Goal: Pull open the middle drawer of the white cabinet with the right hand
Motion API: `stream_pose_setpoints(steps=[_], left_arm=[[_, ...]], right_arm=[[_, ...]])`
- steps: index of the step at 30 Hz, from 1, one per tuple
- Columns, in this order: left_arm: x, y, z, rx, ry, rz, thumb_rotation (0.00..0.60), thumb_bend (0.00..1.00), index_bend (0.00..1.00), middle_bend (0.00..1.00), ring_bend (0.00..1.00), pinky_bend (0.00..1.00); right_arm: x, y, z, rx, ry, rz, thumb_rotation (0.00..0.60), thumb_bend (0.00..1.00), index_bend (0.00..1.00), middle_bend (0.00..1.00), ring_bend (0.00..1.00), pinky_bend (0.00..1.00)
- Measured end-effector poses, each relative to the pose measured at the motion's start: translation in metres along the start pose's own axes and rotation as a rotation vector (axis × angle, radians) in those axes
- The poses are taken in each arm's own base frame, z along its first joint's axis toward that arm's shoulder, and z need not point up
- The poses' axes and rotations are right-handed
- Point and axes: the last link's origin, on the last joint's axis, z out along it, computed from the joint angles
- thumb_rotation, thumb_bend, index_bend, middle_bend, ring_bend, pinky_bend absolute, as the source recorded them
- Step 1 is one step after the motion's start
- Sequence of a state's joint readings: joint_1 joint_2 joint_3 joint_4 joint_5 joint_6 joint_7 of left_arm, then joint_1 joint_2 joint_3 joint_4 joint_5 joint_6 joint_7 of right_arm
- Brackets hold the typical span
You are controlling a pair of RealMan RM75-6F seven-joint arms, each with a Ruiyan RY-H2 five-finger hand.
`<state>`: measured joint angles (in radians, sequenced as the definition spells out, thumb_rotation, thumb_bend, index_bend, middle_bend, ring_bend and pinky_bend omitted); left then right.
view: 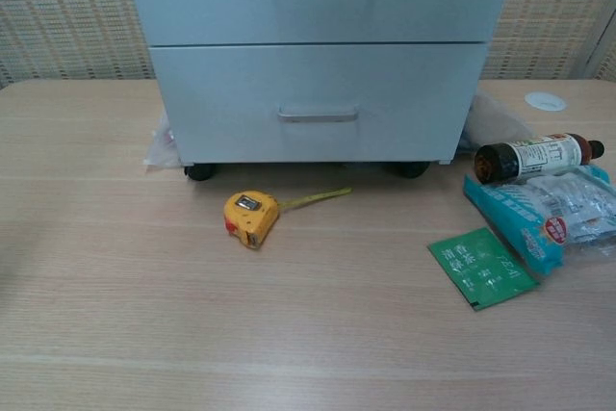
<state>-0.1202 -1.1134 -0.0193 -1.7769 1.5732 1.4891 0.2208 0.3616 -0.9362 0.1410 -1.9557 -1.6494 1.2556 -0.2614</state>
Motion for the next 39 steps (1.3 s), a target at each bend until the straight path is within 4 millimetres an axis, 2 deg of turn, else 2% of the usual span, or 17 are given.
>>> stream_pose_setpoints(steps=[7, 16, 28, 39], left_arm=[[0.002, -0.003, -0.004, 0.009, 0.003, 0.002, 0.600, 0.44, 0.10, 0.00, 0.06, 0.13], [0.002, -0.002, -0.002, 0.003, -0.004, 0.007, 0.600, 0.44, 0.10, 0.00, 0.06, 0.13], [-0.001, -0.002, 0.000, 0.005, -0.017, 0.011, 0.600, 0.44, 0.10, 0.00, 0.06, 0.13], [-0.002, -0.004, 0.000, 0.012, -0.017, 0.009, 0.600, 0.44, 0.10, 0.00, 0.06, 0.13]], right_arm=[[0.016, -0.029, 0.053, 0.080, -0.022, -0.016, 0.600, 0.30, 0.17, 0.94, 0.98, 0.83], [0.023, -0.053, 0.096, 0.106, -0.070, -0.026, 0.600, 0.30, 0.17, 0.94, 0.98, 0.83], [0.019, -0.074, 0.130, 0.117, -0.132, -0.029, 0.600, 0.39, 0.17, 0.94, 0.98, 0.83], [0.022, -0.078, 0.139, 0.120, -0.102, -0.028, 0.600, 0.39, 0.17, 0.94, 0.98, 0.83]])
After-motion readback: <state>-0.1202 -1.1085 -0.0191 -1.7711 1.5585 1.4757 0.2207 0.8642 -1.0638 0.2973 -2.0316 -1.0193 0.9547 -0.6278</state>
